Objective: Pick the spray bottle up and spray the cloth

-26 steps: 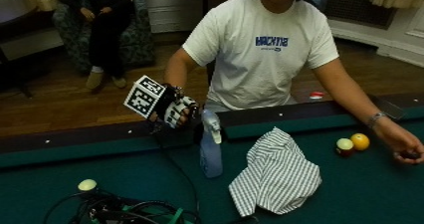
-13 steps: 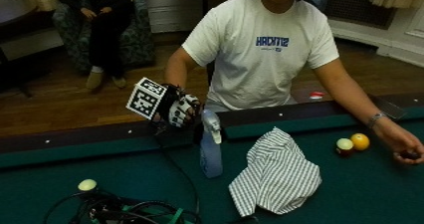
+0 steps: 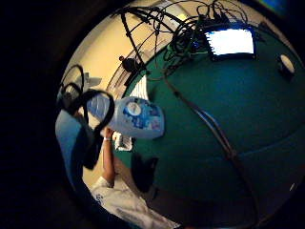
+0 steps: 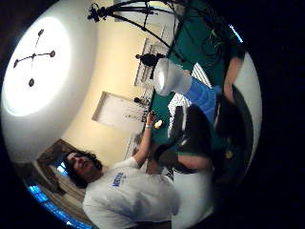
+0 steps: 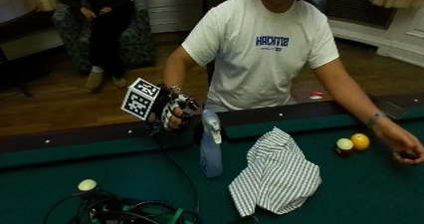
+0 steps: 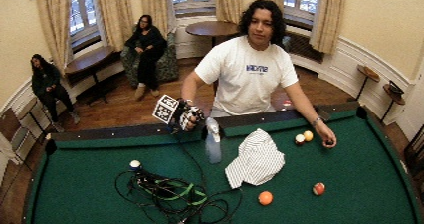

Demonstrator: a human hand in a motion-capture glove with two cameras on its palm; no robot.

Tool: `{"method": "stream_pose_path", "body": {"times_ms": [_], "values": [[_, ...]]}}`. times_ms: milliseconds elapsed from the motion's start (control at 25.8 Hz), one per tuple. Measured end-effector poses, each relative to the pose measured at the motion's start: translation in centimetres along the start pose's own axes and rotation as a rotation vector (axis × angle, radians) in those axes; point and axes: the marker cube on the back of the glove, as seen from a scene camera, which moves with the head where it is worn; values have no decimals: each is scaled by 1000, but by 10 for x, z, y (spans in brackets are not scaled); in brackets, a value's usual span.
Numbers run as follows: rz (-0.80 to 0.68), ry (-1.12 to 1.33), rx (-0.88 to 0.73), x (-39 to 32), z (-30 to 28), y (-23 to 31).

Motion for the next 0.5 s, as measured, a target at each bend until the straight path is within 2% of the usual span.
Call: {"method": "stream_pose_path", "body": {"times_ms": [503], "values": [[-5,41,-64,3,18,1]]}}
